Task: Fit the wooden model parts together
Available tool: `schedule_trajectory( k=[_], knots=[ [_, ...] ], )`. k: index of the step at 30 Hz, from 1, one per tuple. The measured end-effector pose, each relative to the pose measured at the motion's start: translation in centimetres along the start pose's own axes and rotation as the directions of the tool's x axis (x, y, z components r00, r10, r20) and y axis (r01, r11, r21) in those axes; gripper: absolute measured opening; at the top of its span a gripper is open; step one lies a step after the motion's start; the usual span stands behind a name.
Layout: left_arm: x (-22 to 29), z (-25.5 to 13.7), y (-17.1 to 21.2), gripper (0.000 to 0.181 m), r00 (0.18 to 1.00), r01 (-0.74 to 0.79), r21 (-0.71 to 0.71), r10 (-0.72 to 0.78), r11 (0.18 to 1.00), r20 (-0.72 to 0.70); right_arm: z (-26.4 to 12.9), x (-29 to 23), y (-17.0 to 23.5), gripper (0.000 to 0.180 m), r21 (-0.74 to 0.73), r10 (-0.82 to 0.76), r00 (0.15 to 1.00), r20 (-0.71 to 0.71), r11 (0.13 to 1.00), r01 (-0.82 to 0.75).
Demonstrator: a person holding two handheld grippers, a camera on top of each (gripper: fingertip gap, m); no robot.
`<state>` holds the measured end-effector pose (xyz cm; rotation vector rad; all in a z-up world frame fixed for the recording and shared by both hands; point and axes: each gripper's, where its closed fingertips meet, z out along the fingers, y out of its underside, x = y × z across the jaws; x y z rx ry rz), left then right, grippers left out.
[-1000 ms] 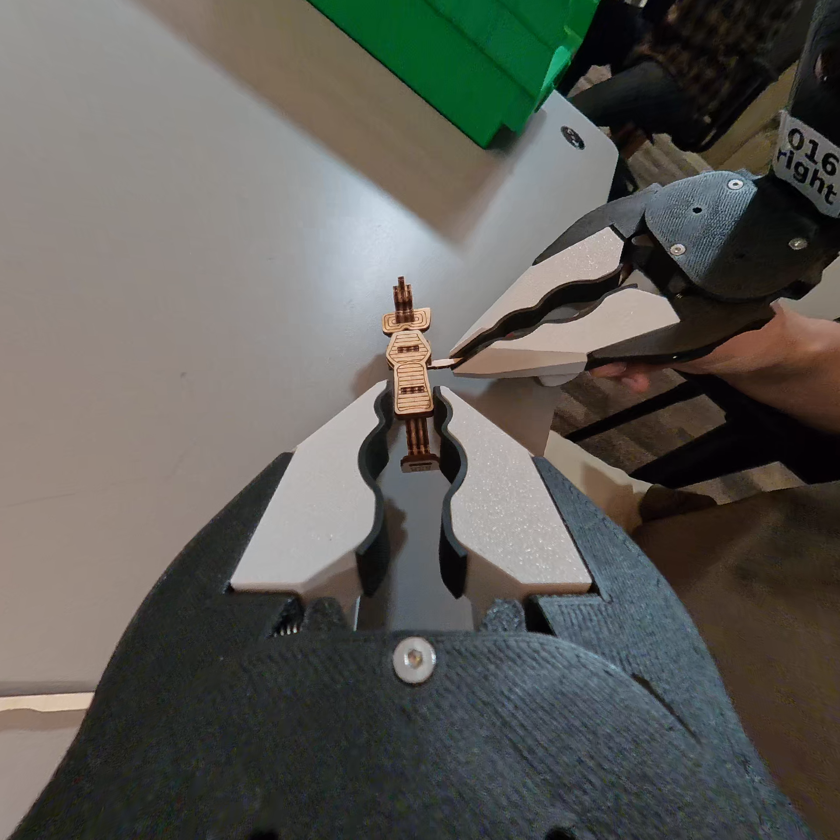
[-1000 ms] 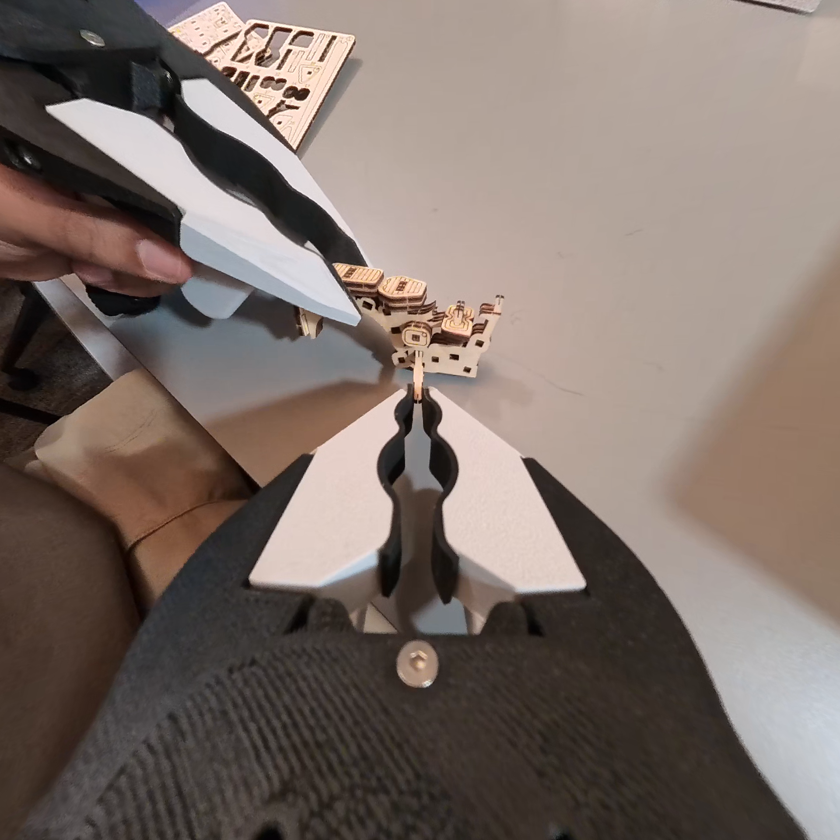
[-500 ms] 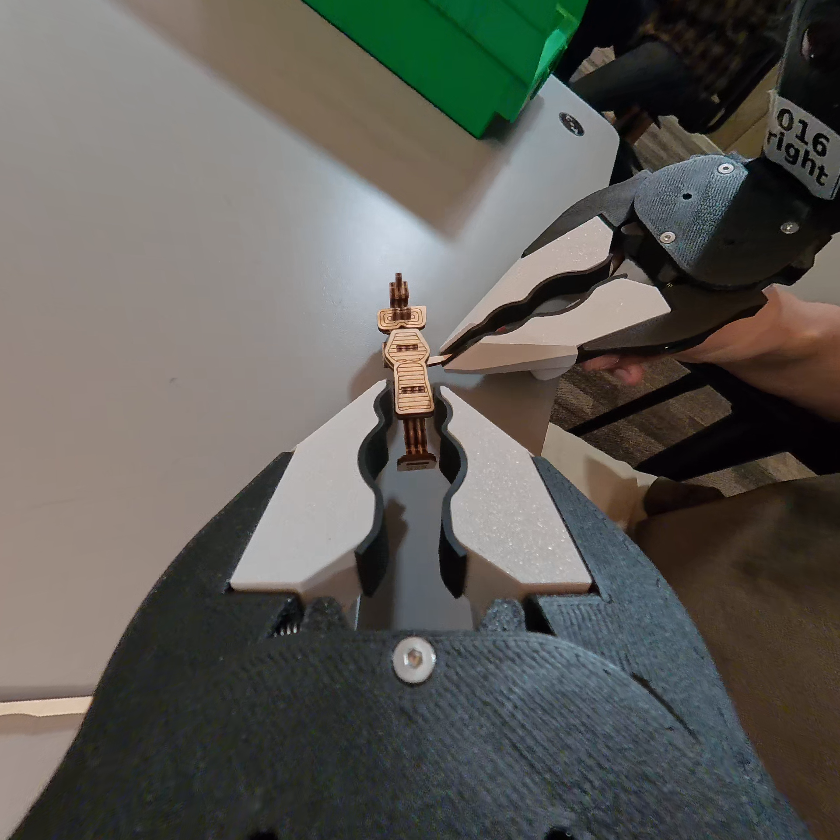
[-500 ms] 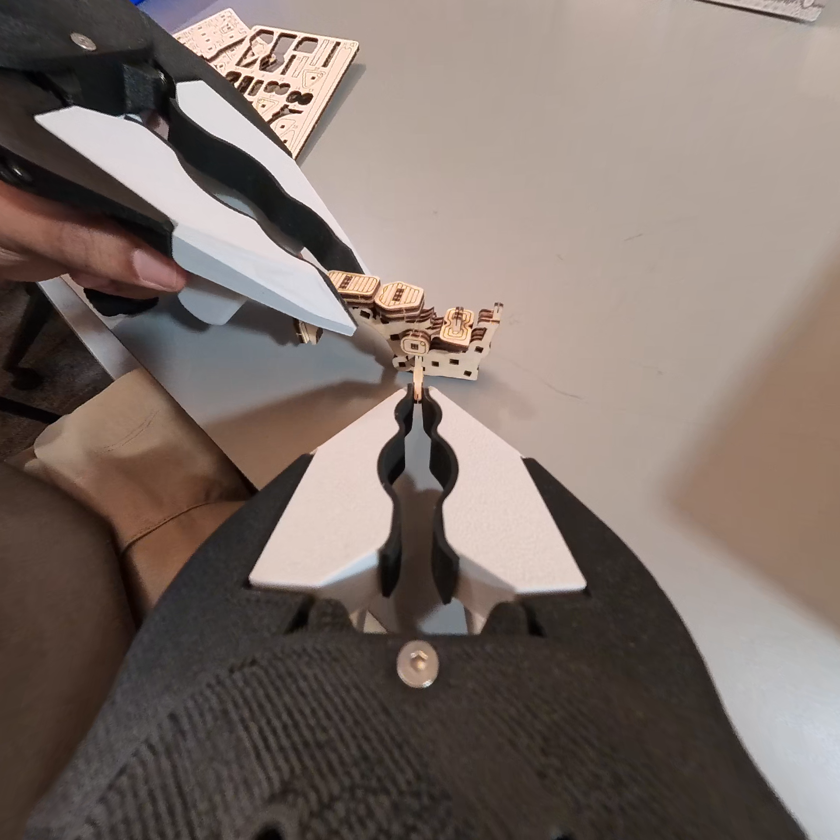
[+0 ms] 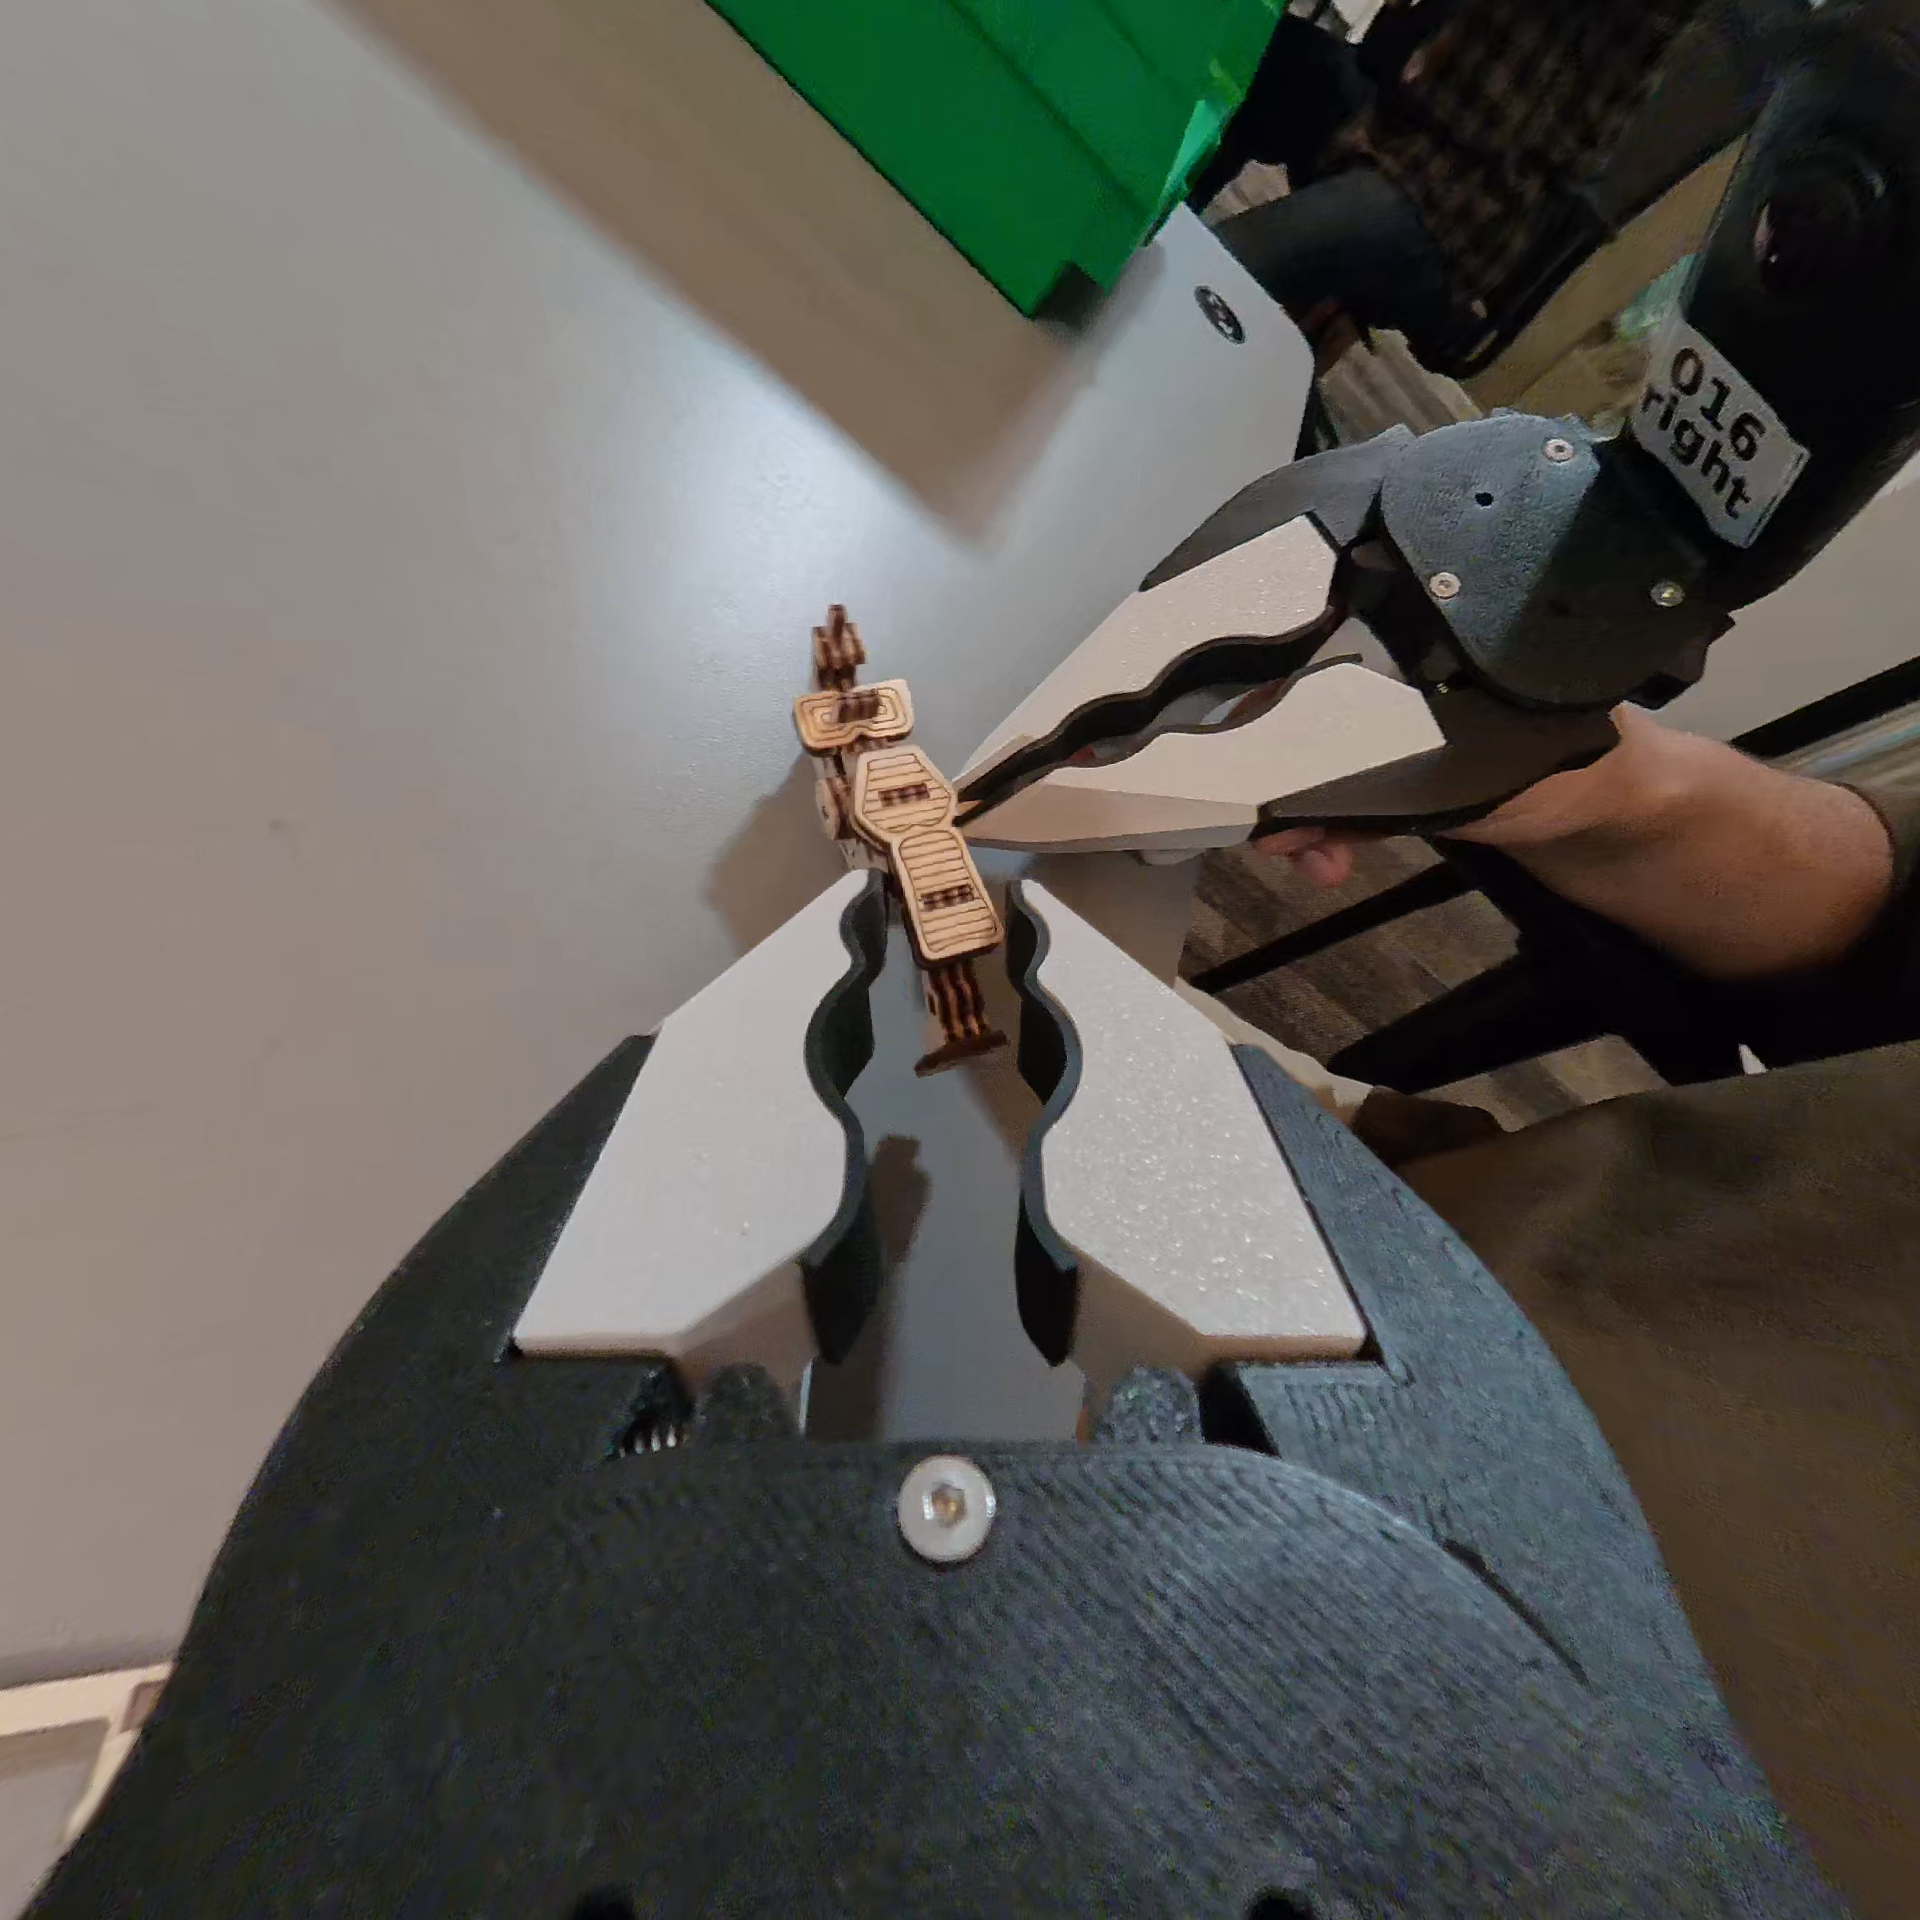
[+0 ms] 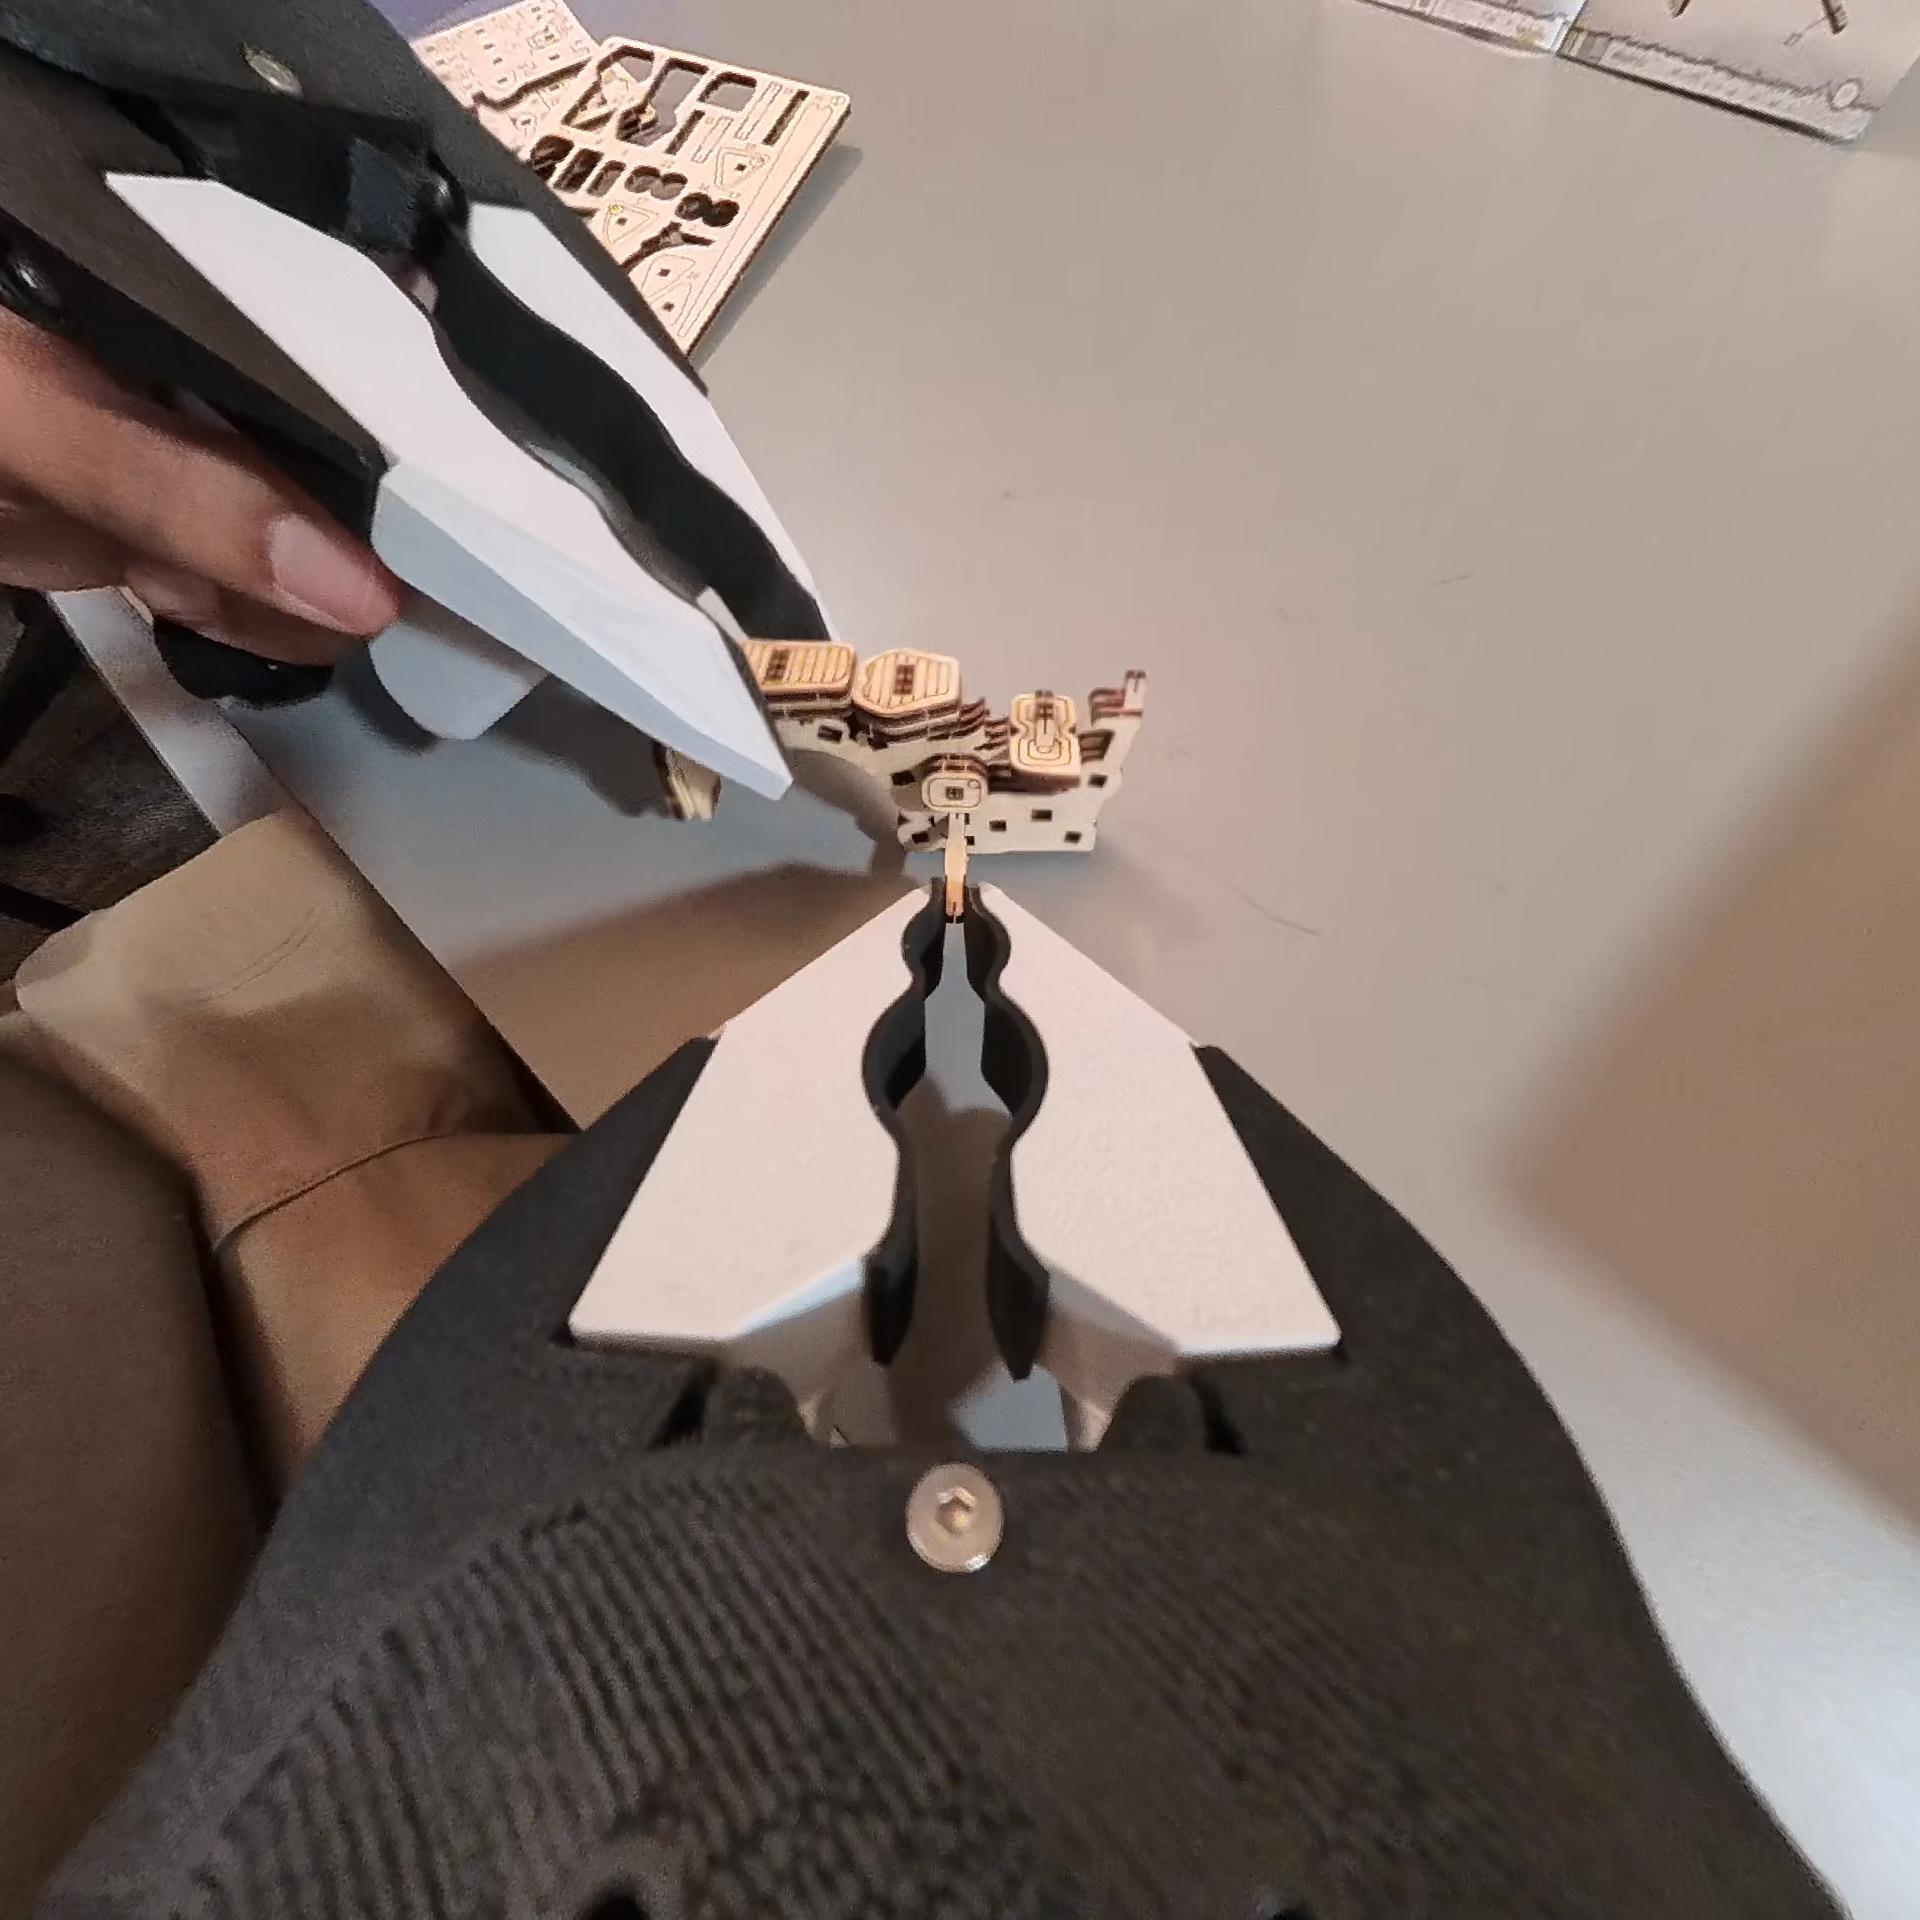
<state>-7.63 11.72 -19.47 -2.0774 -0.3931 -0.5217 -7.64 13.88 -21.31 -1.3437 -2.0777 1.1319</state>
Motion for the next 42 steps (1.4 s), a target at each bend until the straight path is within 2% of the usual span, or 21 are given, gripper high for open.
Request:
schedule_trajectory(
  k=[5, 9, 15, 18, 21, 24, 26, 28, 30, 33, 35, 42],
  knots=[
    [0.9, 0.3, 0.4, 0.049, 0.997, 0.025, -0.024, -0.027, 0.999, -0.068, -0.1, -0.2, 0.0, 0.002, 0.001, 0.000, 1.000, 0.013, 1.000, 0.000],
    [1.2, -0.2, -0.2, 0.057, 0.991, 0.054, 0.008, -0.053, 0.998, -0.126, -0.1, -0.2, 0.0, 0.002, 0.002, 0.006, 1.000, 0.019, 1.000, -0.006],
    [0.4, -2.9, -3.4, 0.057, 0.947, 0.232, 0.175, -0.181, 0.957, -0.266, -0.3, -0.2, -0.2, 0.002, 0.022, 0.062, 0.997, 0.051, 0.998, -0.063],
    [-1.7, -4.1, -4.5, 0.057, 0.949, 0.275, 0.263, -0.216, 0.925, -0.231, -0.5, -0.2, -0.6, 0.002, 0.045, 0.100, 0.992, 0.080, 0.994, -0.104],
    [-3.2, -4.7, -4.7, 0.056, 0.962, 0.259, 0.299, -0.218, 0.918, -0.164, -0.9, -0.4, -1.5, 0.002, 0.095, 0.148, 0.980, 0.131, 0.982, -0.160],
    [-3.1, -4.6, -4.6, 0.050, 0.982, 0.180, 0.302, -0.154, 0.936, -0.107, -1.8, -0.6, -3.2, 0.002, 0.188, 0.197, 0.959, 0.205, 0.953, -0.236],
    [-1.9, -4.1, -4.5, 0.043, 0.983, 0.156, 0.283, -0.120, 0.946, -0.138, -3.0, -0.6, -4.9, 0.002, 0.285, 0.210, 0.944, 0.255, 0.916, -0.281],
    [-0.1, -3.9, -4.8, 0.040, 0.966, 0.182, 0.284, -0.118, 0.941, -0.229, -4.4, -0.3, -6.4, 0.001, 0.380, 0.204, 0.938, 0.280, 0.874, -0.303],
    [1.5, -4.3, -5.8, 0.037, 0.963, 0.156, 0.358, -0.061, 0.920, -0.262, -5.4, 0.1, -7.3, 0.001, 0.443, 0.187, 0.943, 0.276, 0.846, -0.298],
    [2.9, -4.5, -6.5, 0.038, 0.989, -0.088, 0.445, 0.130, 0.891, -0.066, -6.2, 0.4, -7.8, 0.001, 0.486, 0.185, 0.946, 0.267, 0.821, -0.298],
    [3.9, -4.4, -6.7, 0.039, 0.969, -0.239, 0.461, 0.239, 0.855, 0.060, -6.3, 0.3, -8.1, 0.001, 0.494, 0.210, 0.936, 0.283, 0.805, -0.330],
    [4.4, -4.2, -6.7, 0.037, 0.900, -0.431, 0.453, 0.333, 0.781, 0.282, -6.3, -1.8, -9.2, 0.001, 0.514, 0.200, 0.917, 0.344, 0.777, -0.362]
  ],
)
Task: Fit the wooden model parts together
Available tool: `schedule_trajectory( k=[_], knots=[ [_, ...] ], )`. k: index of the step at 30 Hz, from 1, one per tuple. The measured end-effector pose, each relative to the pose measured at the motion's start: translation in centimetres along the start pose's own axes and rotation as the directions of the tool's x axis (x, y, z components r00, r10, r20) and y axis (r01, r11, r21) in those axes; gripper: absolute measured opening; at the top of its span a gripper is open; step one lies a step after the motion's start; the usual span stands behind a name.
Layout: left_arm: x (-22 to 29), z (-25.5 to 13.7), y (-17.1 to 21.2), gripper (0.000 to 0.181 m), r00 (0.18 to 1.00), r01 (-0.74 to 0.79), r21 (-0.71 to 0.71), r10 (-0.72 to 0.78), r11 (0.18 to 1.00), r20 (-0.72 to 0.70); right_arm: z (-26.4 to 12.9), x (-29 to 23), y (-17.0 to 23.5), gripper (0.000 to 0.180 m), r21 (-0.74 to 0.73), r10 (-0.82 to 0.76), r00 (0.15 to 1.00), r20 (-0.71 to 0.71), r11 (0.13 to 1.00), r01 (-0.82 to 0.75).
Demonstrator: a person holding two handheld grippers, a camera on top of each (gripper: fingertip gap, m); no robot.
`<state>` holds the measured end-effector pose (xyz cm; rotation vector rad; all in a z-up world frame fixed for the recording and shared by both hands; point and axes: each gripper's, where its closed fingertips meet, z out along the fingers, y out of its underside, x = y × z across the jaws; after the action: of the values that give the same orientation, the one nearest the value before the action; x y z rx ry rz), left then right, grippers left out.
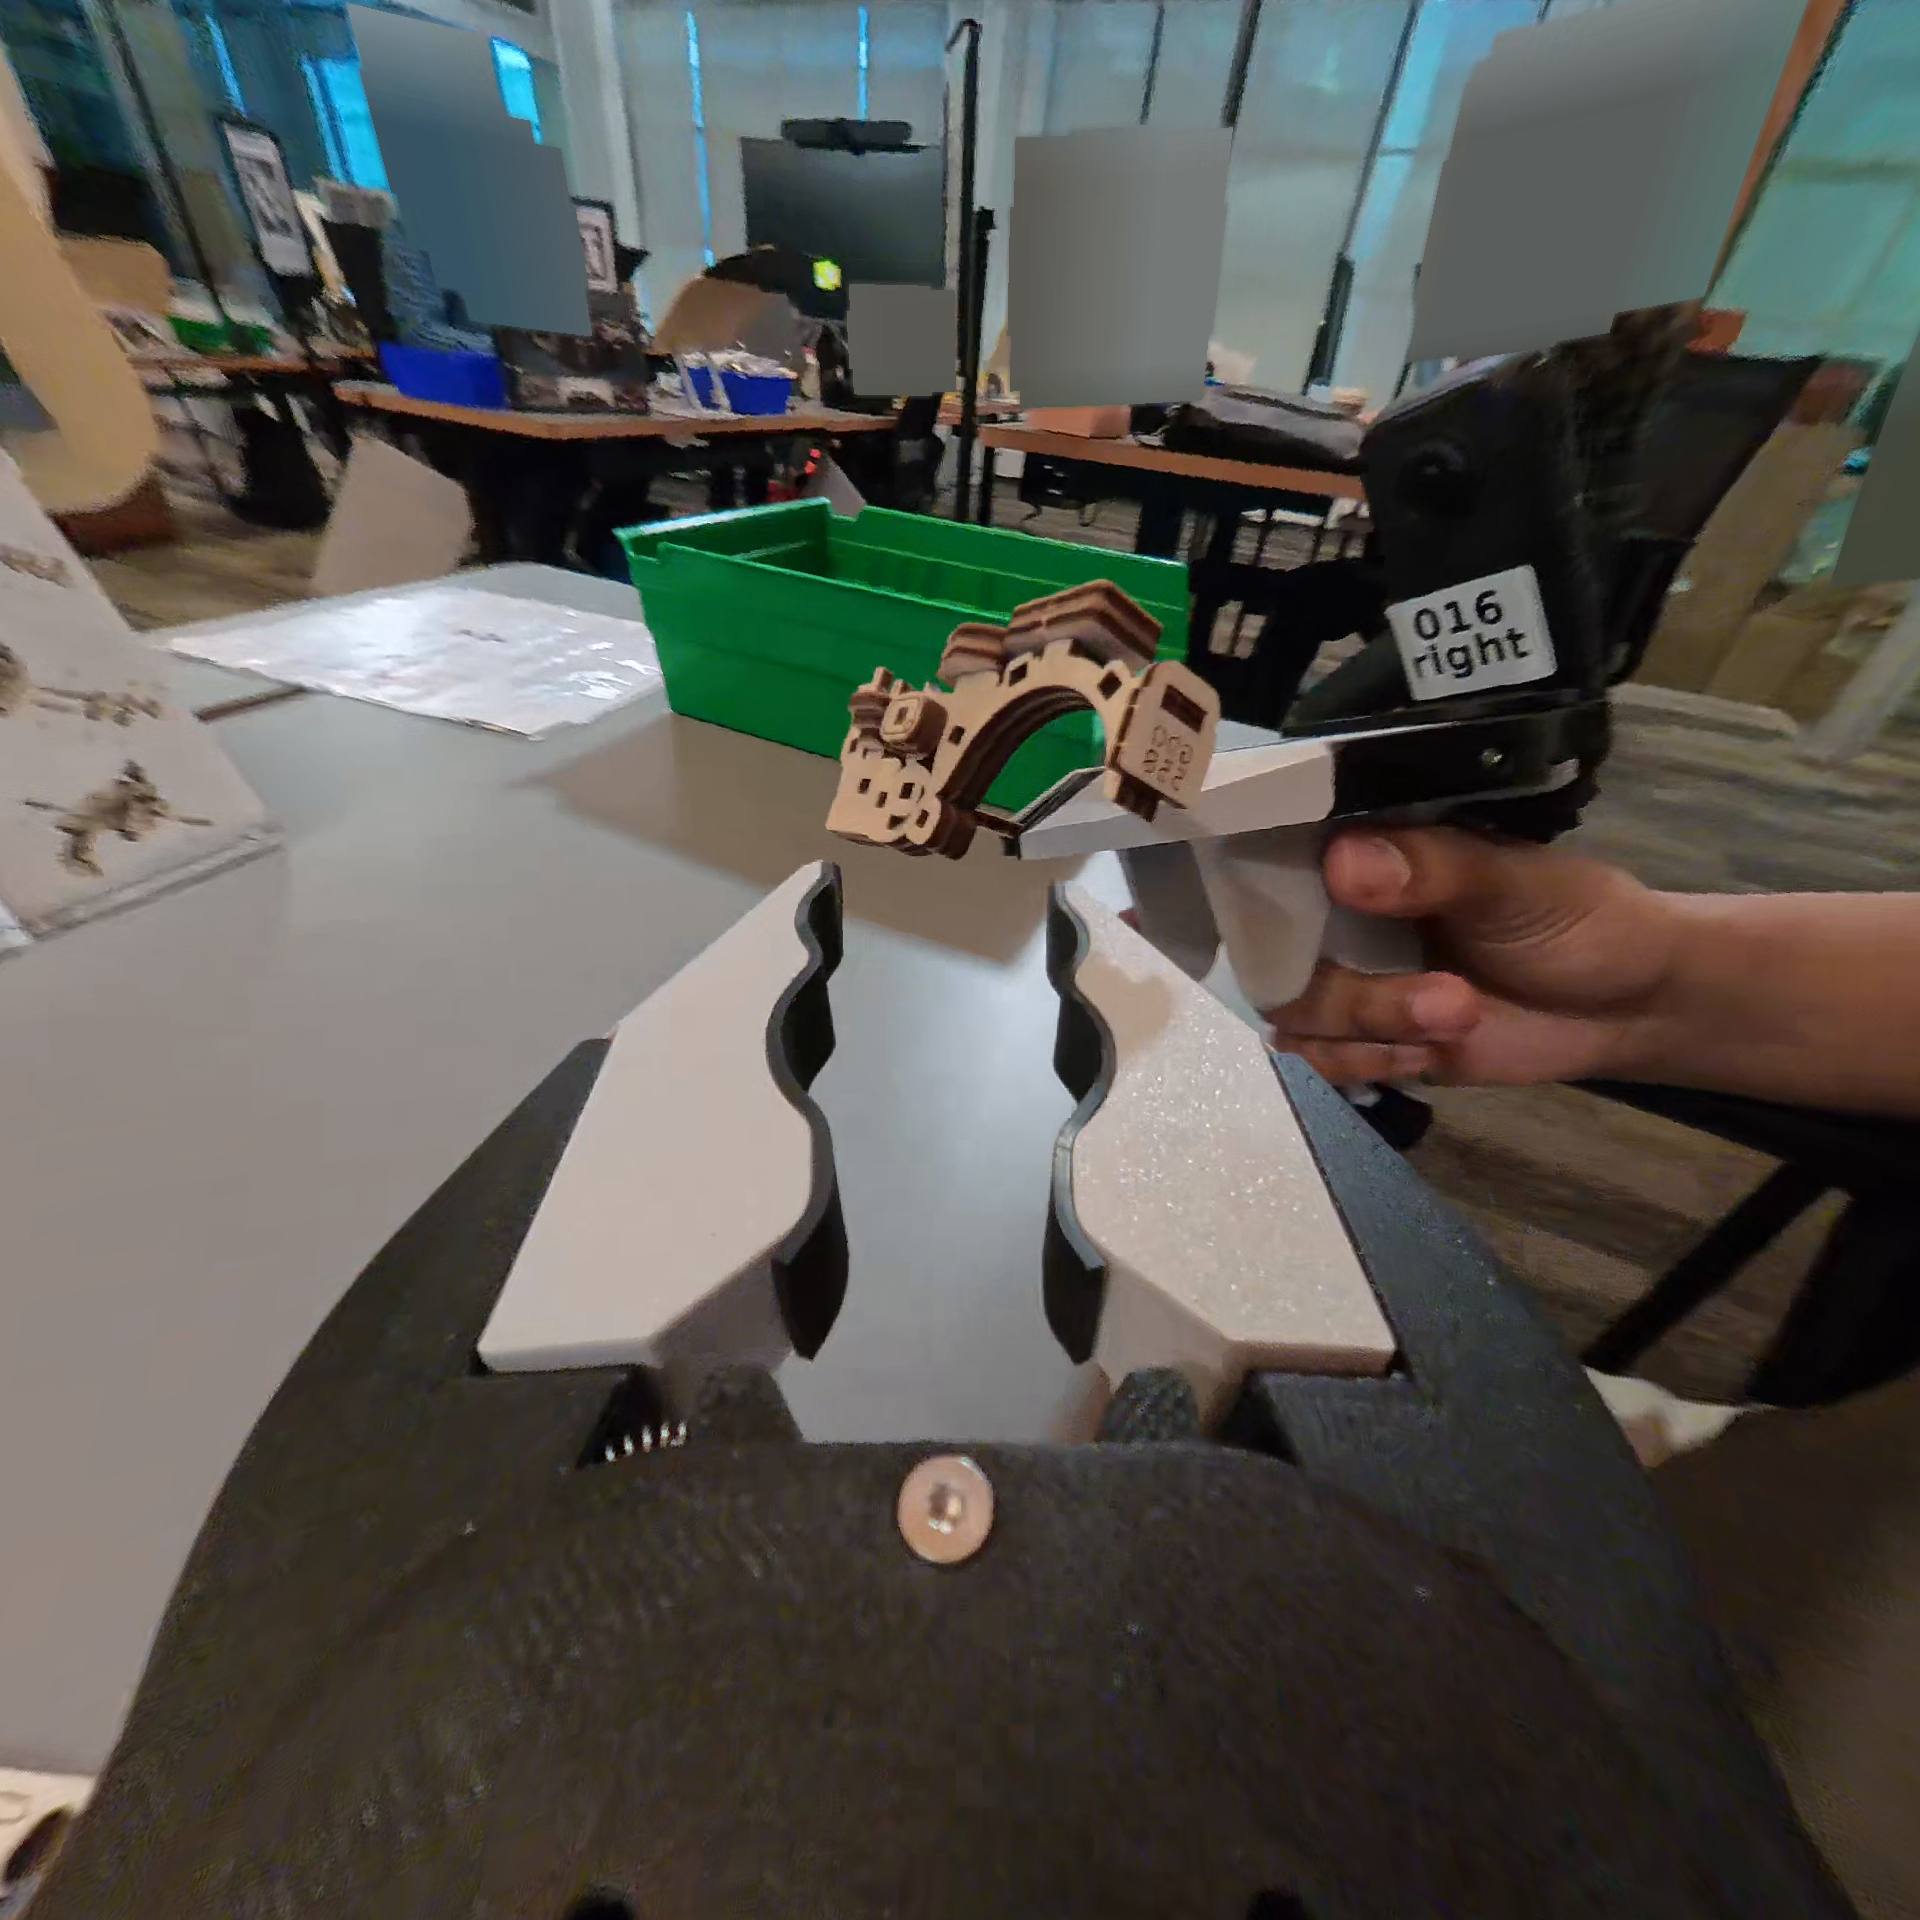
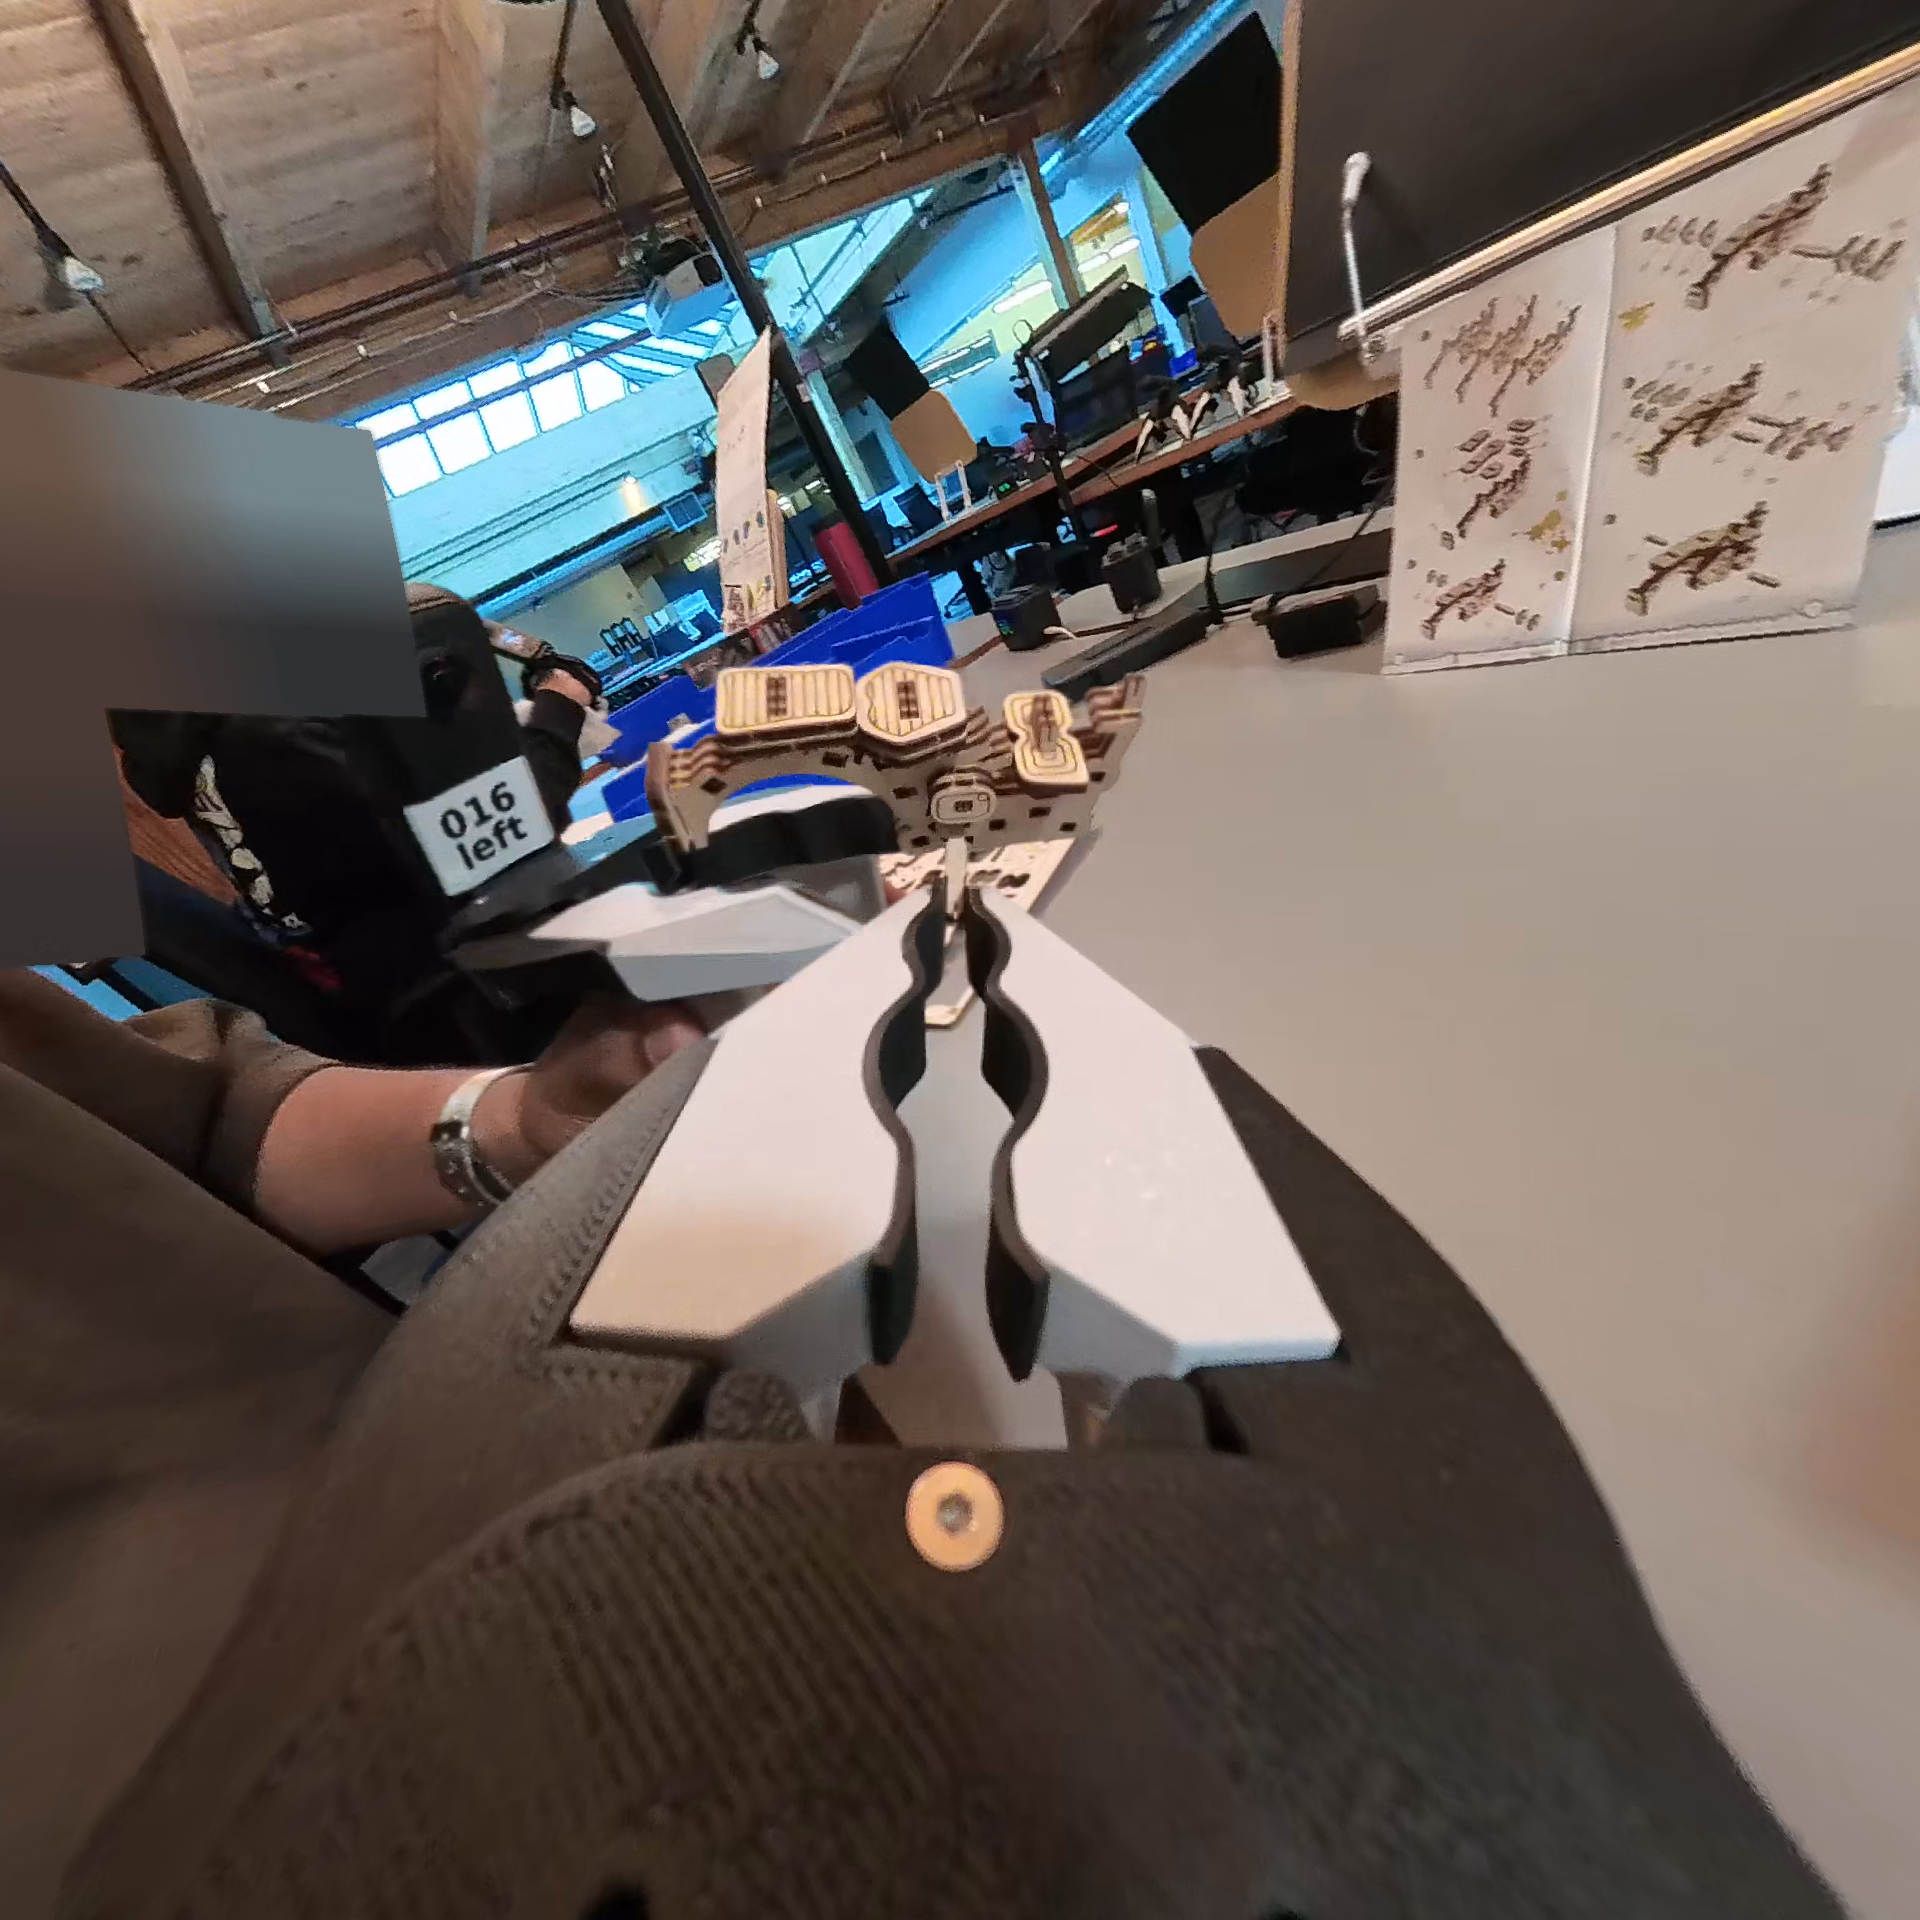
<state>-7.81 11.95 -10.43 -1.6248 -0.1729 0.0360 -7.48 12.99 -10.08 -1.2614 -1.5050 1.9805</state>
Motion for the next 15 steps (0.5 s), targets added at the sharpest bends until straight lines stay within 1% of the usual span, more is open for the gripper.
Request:
schedule_trajectory(
  k=[4, 7, 12, 15],
  knots=[
    [-0.1, -0.8, -1.1, 0.028, 0.986, -0.162, 0.059, 0.159, 0.985, 0.056, 0.5, -1.3, 0.3, 0.001, 0.000, 0.030, 0.998, 0.053, 1.000, -0.030],
    [0.4, -1.4, -1.9, 0.012, 0.966, -0.253, 0.095, 0.246, 0.963, 0.077, 0.6, -2.0, 0.1, 0.001, 0.019, 0.038, 0.996, 0.085, 0.999, -0.040],
    [0.9, -1.8, -2.7, 0.008, 0.953, -0.300, 0.135, 0.289, 0.944, 0.091, 0.6, -2.9, -0.1, 0.001, 0.034, 0.037, 0.991, 0.128, 0.999, -0.042],
    [1.1, -2.0, -3.0, 0.006, 0.923, -0.380, 0.133, 0.365, 0.915, 0.122, 0.5, -3.3, -0.3, 0.001, 0.043, 0.037, 0.989, 0.141, 0.998, -0.043]
  ],
)
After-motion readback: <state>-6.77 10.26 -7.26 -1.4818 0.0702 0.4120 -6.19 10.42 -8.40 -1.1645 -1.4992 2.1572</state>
